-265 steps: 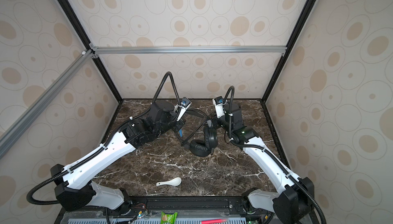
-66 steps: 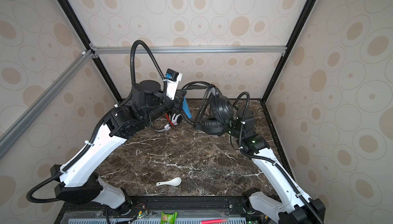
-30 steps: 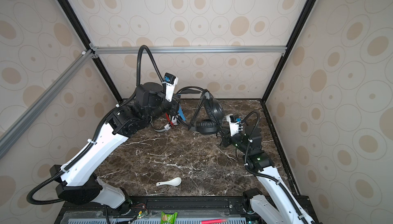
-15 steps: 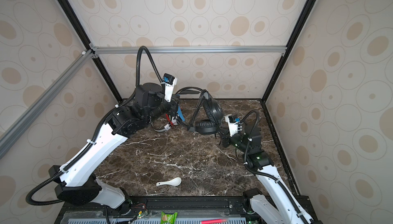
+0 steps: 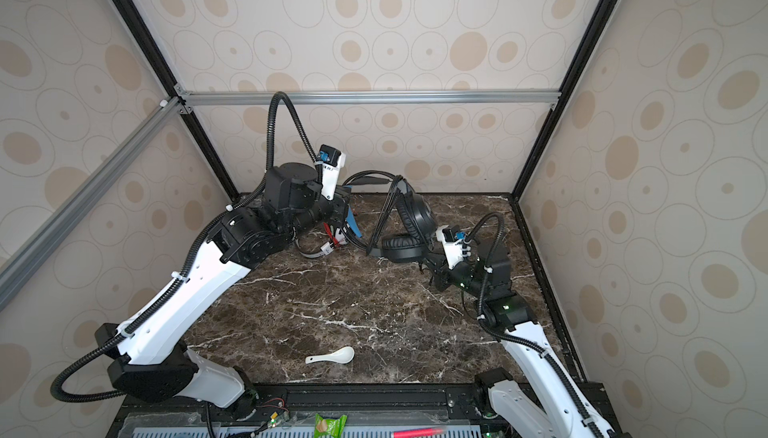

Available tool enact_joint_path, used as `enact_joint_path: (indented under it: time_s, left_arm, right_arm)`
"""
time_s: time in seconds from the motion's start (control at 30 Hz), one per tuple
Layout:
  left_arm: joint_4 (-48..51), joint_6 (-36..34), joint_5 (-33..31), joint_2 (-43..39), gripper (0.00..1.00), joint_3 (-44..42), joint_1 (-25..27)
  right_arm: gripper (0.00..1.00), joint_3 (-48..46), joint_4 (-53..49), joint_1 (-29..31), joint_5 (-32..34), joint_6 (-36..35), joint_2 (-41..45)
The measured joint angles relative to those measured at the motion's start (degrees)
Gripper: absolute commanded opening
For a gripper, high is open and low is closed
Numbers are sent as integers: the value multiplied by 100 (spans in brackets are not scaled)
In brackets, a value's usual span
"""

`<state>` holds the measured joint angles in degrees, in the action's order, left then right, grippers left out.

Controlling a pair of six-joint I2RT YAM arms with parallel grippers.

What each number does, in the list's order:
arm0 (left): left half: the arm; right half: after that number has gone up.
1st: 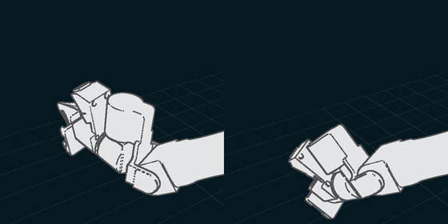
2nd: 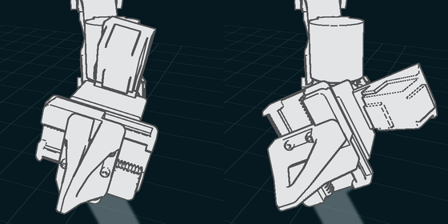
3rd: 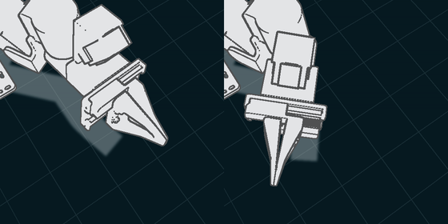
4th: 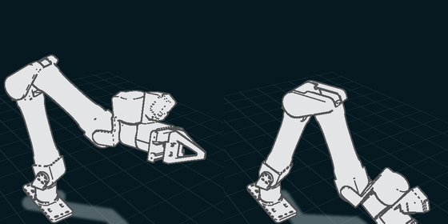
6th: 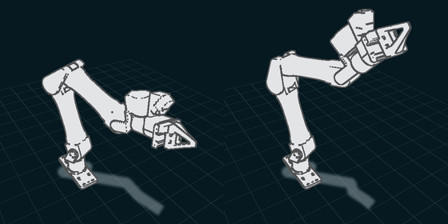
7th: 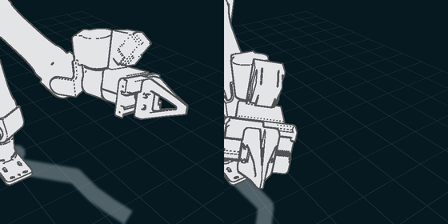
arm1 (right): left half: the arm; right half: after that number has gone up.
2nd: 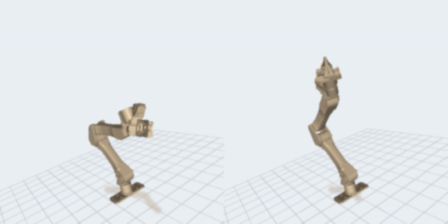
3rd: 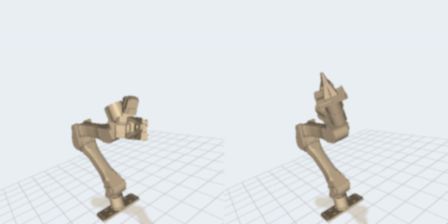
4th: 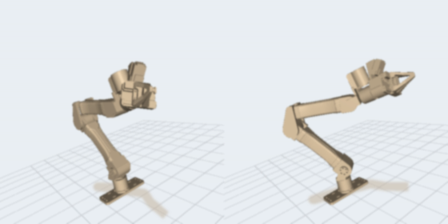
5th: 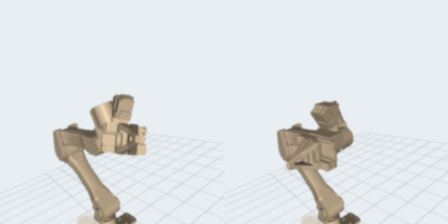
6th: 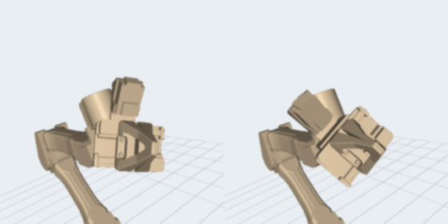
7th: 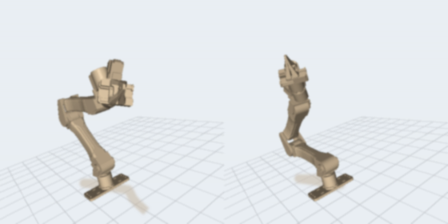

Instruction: Wrap the headphones

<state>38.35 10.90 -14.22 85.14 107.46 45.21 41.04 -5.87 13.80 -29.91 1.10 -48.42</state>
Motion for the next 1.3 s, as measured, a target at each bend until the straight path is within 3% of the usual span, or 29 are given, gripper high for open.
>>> enact_joint_path:
  time_s: [0.8,1.13,1.3]
  left_arm:
    - [13,52,155,-195,0,-306,-188]
    - [-328,256,13,-262,0,-306,-286]
    - [-459,323,-42,-398,0,-284,-313]
  right_arm:
    - [10,-114,-72,-9,190,-28,166]
    - [17,-291,-243,-208,249,57,166]
    - [6,-326,-262,-273,149,129,157]
